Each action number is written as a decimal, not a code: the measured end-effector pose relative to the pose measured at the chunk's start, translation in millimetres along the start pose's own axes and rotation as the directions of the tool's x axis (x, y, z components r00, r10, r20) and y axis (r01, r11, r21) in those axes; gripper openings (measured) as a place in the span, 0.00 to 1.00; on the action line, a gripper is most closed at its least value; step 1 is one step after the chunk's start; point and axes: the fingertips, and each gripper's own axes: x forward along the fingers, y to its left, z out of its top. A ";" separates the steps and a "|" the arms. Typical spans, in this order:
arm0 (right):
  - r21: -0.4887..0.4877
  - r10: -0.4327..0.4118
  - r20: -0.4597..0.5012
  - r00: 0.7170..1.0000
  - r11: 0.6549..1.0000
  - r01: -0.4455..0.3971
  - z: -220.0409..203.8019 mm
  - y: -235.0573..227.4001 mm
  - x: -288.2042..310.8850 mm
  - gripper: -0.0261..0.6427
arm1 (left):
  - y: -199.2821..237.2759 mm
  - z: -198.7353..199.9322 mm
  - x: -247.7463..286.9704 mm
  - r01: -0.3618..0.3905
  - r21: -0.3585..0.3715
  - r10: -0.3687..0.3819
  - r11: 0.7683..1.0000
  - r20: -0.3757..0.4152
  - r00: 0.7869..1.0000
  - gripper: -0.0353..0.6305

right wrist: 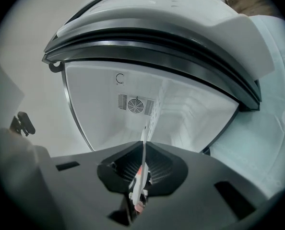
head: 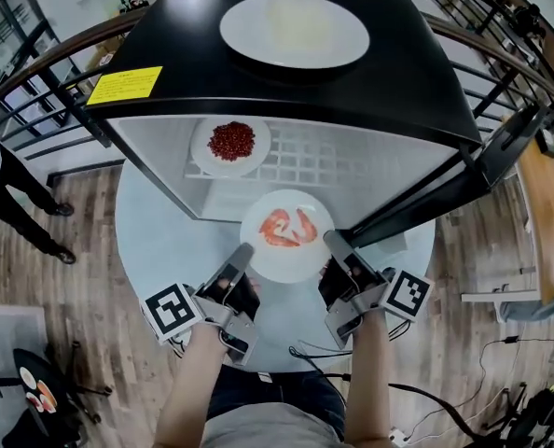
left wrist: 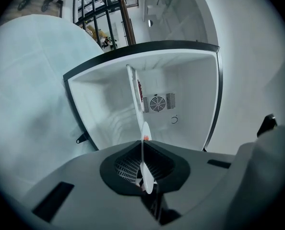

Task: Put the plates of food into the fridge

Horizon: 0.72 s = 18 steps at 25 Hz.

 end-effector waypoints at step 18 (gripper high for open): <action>-0.009 -0.131 0.186 0.974 0.991 0.135 46.5 -17.0 31.3 0.08 | -0.7 28.5 56.4 -0.006 -0.080 0.006 0.997 0.005 1.000 0.08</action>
